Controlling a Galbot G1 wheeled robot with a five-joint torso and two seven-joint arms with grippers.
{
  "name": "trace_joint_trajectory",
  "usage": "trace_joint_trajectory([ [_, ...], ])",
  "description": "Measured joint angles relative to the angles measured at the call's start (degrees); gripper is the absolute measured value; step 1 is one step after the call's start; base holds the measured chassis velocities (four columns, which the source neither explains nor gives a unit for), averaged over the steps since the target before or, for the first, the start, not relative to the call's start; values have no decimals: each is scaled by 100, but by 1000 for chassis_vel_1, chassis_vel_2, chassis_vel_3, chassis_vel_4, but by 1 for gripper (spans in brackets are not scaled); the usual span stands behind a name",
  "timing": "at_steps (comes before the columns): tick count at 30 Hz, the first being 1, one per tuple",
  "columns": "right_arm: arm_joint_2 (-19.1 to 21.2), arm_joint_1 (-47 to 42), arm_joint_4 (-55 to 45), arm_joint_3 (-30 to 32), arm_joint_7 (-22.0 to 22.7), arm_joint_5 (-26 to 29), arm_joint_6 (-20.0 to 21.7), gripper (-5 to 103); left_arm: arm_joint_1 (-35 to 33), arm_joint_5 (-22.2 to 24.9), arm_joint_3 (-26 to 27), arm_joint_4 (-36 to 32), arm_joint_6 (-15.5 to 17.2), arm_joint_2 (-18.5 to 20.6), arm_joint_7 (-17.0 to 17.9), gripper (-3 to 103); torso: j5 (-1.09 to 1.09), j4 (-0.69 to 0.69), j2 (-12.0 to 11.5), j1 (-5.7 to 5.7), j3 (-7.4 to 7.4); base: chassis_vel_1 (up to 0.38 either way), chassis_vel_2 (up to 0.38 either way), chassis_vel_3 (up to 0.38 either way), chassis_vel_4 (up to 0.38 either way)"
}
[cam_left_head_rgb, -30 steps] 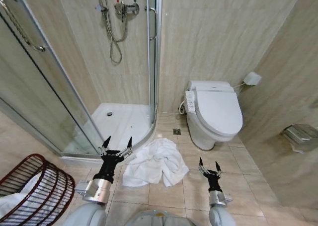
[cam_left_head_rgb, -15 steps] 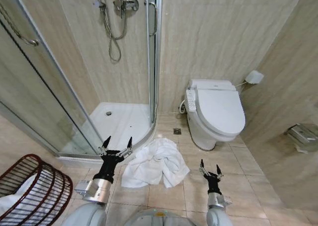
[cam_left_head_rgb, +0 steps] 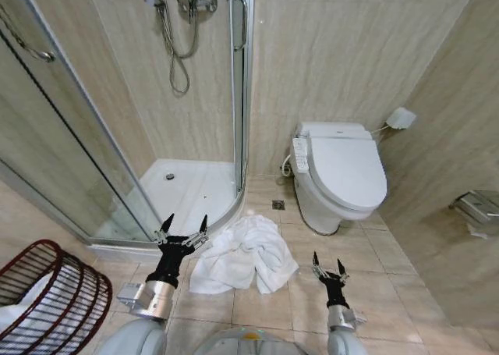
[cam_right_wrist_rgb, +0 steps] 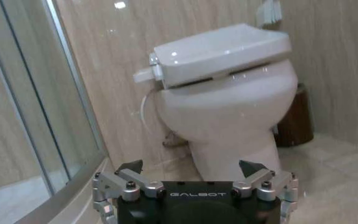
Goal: Discard the used towel into the hamper.
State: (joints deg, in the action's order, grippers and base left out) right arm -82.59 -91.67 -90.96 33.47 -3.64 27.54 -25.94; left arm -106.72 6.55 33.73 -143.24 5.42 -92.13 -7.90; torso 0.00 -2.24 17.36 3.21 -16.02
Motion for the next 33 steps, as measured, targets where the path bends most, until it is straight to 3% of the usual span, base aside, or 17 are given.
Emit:
trace_joint_trajectory([
  [2,-16,-20,9,-6,-94,30,-3,100,0,0,1,0,0,0,0,100,0,0,-42,-16,27,0,0,0,0],
  [9,-70,-216,-149,10,269,-422,-221,100,0,0,0,0,0,0,0,100,-2,0,-176,-64,115,-7,5,7,-7],
  [18,158,-124,347,47,-86,-456,-406,100,0,0,0,0,0,0,0,100,0,0,-327,-118,213,-29,20,22,-25],
  [21,419,101,448,-26,-467,197,5,100,0,0,1,0,0,0,0,100,-1,-1,-387,-139,253,0,0,0,0],
  [33,744,752,1000,-159,-552,139,249,100,0,0,0,0,0,0,0,100,1,-1,-523,-180,346,29,33,29,30],
])
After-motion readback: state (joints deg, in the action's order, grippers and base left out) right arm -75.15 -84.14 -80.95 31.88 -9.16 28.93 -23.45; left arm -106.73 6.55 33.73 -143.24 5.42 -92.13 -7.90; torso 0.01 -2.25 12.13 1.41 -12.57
